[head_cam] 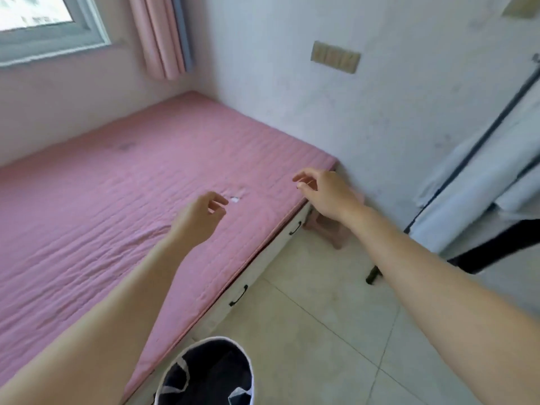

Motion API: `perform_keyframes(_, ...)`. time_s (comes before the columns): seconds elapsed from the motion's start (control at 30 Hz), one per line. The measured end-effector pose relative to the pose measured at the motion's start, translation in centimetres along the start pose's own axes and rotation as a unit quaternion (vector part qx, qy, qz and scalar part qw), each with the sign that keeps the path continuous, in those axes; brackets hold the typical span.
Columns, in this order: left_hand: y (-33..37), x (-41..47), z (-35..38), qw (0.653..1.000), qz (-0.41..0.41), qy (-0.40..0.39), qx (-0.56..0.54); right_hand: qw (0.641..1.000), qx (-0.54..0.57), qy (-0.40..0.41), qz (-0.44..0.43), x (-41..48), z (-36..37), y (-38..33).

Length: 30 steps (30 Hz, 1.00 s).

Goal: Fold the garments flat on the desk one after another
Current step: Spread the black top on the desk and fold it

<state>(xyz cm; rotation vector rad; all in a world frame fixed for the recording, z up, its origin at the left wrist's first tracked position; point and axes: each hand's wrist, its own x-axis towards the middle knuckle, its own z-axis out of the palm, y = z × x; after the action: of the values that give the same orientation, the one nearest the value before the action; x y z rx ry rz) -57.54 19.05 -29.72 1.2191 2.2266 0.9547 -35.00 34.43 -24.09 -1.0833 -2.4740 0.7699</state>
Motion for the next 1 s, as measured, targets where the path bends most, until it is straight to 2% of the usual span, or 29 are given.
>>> perform_keyframes(0.03, 1.5, 0.4, 0.4, 1.000, 0.009, -0.009, 0.007, 1.000, -0.003, 0.004, 0.005, -0.4, -1.3, 0.6)
perform_keyframes(0.2, 18.5, 2.8, 7.4, 0.988, 0.138, -0.068, 0.028, 0.994, -0.008, 0.084, 0.063, -6.3, -15.6, 8.0)
perform_keyframes(0.27, 26.1, 2.5, 12.3, 0.977, 0.186, -0.087, 0.052, 0.989, -0.014, 0.115, 0.092, -9.7, -21.6, 12.4)
perform_keyframes(0.47, 41.1, 1.1, 25.1, 0.949, 0.262, -0.167, 0.057, 0.970, -0.039, 0.167, 0.169, -18.2, -34.5, 23.6)
perform_keyframes(0.63, 49.5, 0.1, 32.5, 0.920, 0.321, -0.201, 0.097, 0.945, -0.050, 0.243, 0.213, -23.5, -41.6, 30.7)
perform_keyframes(0.73, 53.1, 0.6, 35.7, 0.909, 0.339, -0.214, 0.116, 0.934, -0.056, 0.253, 0.246, -25.3, -43.9, 34.0)
perform_keyframes(1.0, 61.2, 5.9, 43.7, 0.896, 0.351, -0.266, 0.052, 0.905, -0.069, 0.288, 0.307, -24.0, -49.9, 41.5)
